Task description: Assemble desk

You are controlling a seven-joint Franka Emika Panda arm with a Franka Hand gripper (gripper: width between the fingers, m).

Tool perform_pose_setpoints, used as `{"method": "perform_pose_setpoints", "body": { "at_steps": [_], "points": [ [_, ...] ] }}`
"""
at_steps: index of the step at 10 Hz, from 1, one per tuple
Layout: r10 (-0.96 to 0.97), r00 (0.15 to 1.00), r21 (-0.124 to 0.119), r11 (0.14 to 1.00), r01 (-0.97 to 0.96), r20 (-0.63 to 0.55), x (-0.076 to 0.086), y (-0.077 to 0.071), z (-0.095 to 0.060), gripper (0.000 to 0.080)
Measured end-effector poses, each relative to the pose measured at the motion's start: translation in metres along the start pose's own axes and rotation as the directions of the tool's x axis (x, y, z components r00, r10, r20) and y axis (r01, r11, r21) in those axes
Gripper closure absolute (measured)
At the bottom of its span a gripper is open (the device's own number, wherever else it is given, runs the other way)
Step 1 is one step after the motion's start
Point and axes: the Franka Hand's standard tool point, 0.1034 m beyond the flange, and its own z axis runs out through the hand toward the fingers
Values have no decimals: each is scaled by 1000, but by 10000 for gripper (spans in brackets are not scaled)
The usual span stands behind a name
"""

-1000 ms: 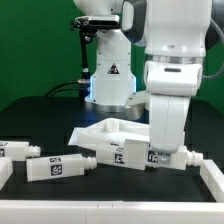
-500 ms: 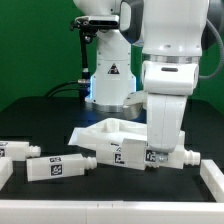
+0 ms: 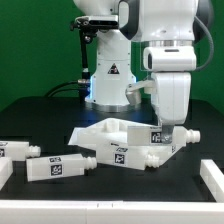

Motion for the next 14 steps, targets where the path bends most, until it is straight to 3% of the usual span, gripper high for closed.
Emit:
{"method": "perform_pose_setpoints", "body": {
  "at_steps": [2, 4, 5, 6, 7, 10, 11, 12, 13, 14],
  "points": [
    [-25, 1000, -1, 1000, 25, 1, 1, 1, 0, 514],
    [-367, 930, -8, 930, 367, 7, 38, -17, -11, 514],
    [-494, 869, -6, 869, 494, 7, 49, -34, -14, 514],
    [-602, 799, -25, 798, 602, 2, 49, -46, -9, 514],
    [-628, 779, -5, 779, 628, 2, 43, -48, -6, 514],
    [-740, 672, 2, 672, 740, 19, 39, -48, -5, 514],
    [-792, 610, 7, 610, 792, 28, 40, -50, -6, 514],
    [-871, 490, 12, 491, 871, 33, 59, -68, -10, 514],
    [-934, 357, -1, 358, 934, 25, 72, -80, -12, 514],
    [-939, 344, -2, 344, 939, 18, 66, -83, -10, 514]
  ]
}}
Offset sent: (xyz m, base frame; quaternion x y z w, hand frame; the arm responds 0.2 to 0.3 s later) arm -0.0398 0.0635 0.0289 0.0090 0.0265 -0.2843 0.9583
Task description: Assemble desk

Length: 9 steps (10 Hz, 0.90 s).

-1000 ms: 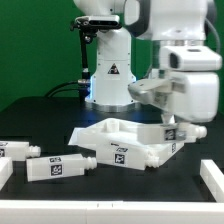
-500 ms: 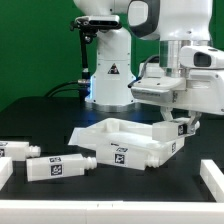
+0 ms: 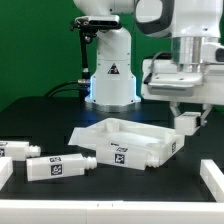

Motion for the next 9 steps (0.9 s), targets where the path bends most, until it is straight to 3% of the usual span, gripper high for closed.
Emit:
{"method": "perform_pose_setpoints", "body": {
  "at_steps": [3, 6, 7, 8, 9],
  "points": [
    [59, 998, 4, 998, -59, -10, 4, 1, 4, 514],
    [91, 992, -3, 996, -91, -86, 55, 42, 27, 514],
    [78, 992, -6, 997, -80, -103, 62, 43, 33, 514],
    [78, 991, -24, 996, -81, -104, 55, 34, 35, 514],
    [104, 989, -20, 994, -107, -105, 52, 31, 35, 514]
  ]
}}
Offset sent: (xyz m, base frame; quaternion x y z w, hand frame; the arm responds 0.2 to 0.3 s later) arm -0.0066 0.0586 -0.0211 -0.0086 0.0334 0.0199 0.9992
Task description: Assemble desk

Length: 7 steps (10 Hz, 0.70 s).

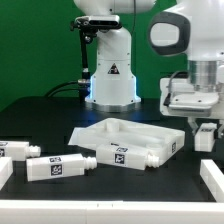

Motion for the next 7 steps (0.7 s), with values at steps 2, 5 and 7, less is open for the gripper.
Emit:
{"method": "perform_pose_setpoints", "body": {
  "at_steps": [2, 5, 7],
  "points": [
    [1, 1000, 2, 1000, -1, -5, 2, 0, 2, 514],
    [24, 998, -15, 1000, -25, -55, 18, 0, 24, 514],
    [52, 997, -17, 998, -53, -61, 21, 2, 26, 513]
  ]
}}
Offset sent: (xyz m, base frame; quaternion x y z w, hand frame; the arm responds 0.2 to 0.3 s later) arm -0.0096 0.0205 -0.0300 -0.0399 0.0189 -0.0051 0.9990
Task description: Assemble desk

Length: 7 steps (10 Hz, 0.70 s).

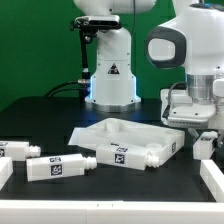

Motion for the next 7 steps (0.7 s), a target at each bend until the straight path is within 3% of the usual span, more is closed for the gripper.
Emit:
{"method": "perform_pose_setpoints", "body": {
  "at_steps": [1, 3, 4, 5, 7],
  "points": [
    [2, 1000, 1, 1000, -2, 0, -1, -1, 0, 513],
    [8, 1000, -4, 1000, -8, 6, 0, 3, -4, 263],
    [4, 1000, 2, 1000, -4, 22, -4, 4, -12, 263],
    [0, 998, 19, 1000, -1, 56, -14, 3, -28, 173],
    [-28, 991, 63, 998, 20, 130, -49, -4, -65, 155]
  ]
}}
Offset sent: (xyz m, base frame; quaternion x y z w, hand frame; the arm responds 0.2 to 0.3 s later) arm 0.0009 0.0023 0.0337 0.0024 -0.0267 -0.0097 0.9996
